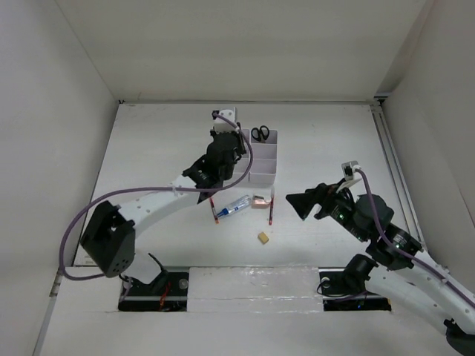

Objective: Sort the stationery into containers
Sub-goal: Place the stationery into the container

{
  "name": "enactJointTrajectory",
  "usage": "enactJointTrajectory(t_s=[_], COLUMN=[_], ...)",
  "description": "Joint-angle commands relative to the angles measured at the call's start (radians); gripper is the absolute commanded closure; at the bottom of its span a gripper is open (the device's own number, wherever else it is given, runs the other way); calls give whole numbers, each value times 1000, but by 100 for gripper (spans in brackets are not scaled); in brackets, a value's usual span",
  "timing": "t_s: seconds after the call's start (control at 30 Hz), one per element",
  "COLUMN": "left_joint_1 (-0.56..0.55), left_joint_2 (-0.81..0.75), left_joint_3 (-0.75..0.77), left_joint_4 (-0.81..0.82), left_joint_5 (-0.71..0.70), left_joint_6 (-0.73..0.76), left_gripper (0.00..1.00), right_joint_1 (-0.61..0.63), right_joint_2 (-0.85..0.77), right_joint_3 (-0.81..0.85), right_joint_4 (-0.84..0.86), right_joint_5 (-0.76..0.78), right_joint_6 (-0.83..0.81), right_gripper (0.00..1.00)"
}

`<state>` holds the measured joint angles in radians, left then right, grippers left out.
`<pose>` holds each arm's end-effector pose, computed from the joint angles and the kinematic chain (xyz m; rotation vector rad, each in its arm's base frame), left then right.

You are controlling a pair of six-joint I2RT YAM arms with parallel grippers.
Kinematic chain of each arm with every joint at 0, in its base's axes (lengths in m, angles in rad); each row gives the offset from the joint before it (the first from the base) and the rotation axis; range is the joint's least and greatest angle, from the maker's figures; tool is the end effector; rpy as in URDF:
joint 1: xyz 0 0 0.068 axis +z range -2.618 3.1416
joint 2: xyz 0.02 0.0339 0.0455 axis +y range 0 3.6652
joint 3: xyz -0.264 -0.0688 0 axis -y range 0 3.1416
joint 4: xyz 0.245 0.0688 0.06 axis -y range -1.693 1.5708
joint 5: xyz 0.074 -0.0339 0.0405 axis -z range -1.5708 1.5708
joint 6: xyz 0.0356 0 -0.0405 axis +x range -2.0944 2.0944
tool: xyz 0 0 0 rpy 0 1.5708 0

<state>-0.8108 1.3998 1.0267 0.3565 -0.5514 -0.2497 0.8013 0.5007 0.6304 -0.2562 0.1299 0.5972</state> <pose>0.2404 -0.2259 0.3385 0.0147 1.5984 -0.3902 0.0952 0.0916 0.3176 -0.0800 1.7840 0.9221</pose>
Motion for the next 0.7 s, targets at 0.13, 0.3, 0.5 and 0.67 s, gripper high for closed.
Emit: enactJointTrajectory(t_s=[0.13, 0.3, 0.5, 0.67], left_joint_1=[105, 116, 157, 157], left_joint_2=[223, 369, 446, 456], left_joint_3=[258, 389, 460, 447], left_joint_4=[145, 122, 67, 76], left_joint_5=[-42, -19, 13, 24], left_joint_6=[156, 217, 162, 142], left_gripper=[100, 100, 100, 100], right_joint_1=[12, 21, 21, 21], right_joint_2=[-30, -60, -79, -79], right_joint_3=[5, 5, 14, 14], right_joint_4=[-112, -124, -124, -115], right_joint_5=[-10, -19, -19, -10], right_joint_6=[-8, -28, -46, -56], right_gripper=[0, 0, 0, 0])
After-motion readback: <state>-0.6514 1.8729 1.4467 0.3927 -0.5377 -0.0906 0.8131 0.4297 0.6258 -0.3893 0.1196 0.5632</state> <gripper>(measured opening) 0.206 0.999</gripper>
